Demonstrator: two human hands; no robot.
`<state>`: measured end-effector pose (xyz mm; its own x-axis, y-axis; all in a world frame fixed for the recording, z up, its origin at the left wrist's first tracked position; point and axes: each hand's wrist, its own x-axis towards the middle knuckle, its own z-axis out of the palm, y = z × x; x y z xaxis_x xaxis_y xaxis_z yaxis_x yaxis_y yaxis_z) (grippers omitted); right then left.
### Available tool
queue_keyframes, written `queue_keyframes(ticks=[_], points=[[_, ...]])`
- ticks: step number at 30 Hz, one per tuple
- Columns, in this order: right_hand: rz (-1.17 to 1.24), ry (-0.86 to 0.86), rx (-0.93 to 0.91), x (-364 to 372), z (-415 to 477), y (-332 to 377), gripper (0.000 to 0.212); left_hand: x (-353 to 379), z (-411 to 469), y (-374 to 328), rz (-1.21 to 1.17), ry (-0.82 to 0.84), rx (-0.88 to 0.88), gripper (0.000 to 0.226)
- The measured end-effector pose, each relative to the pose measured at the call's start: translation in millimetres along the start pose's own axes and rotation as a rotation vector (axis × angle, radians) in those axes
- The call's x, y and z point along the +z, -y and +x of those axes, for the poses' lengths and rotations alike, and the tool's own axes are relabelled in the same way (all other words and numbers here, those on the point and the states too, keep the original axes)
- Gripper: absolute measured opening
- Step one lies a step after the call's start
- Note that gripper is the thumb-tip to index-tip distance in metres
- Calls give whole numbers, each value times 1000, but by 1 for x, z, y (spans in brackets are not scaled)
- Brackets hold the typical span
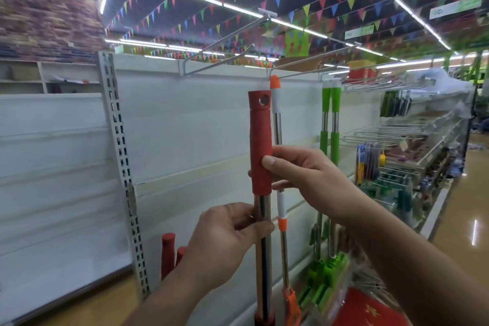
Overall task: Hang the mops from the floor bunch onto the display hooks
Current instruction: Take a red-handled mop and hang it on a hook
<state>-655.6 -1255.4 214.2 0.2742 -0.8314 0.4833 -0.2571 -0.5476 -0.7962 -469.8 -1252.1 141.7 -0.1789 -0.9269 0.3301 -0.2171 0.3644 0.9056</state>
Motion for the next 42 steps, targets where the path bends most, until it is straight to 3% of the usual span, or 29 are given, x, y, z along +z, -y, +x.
queue_keyframes(ticks=[21,29,42], points=[[167,241,-269,-59,77,-4,28,33,28,-65,176,-318,52,8],[228,346,-283,-60,94,7,21,41,21,-82,275,-487,-34,7],[236,314,-278,-55,100,0,21,35,28,-77,341,-438,-45,7]])
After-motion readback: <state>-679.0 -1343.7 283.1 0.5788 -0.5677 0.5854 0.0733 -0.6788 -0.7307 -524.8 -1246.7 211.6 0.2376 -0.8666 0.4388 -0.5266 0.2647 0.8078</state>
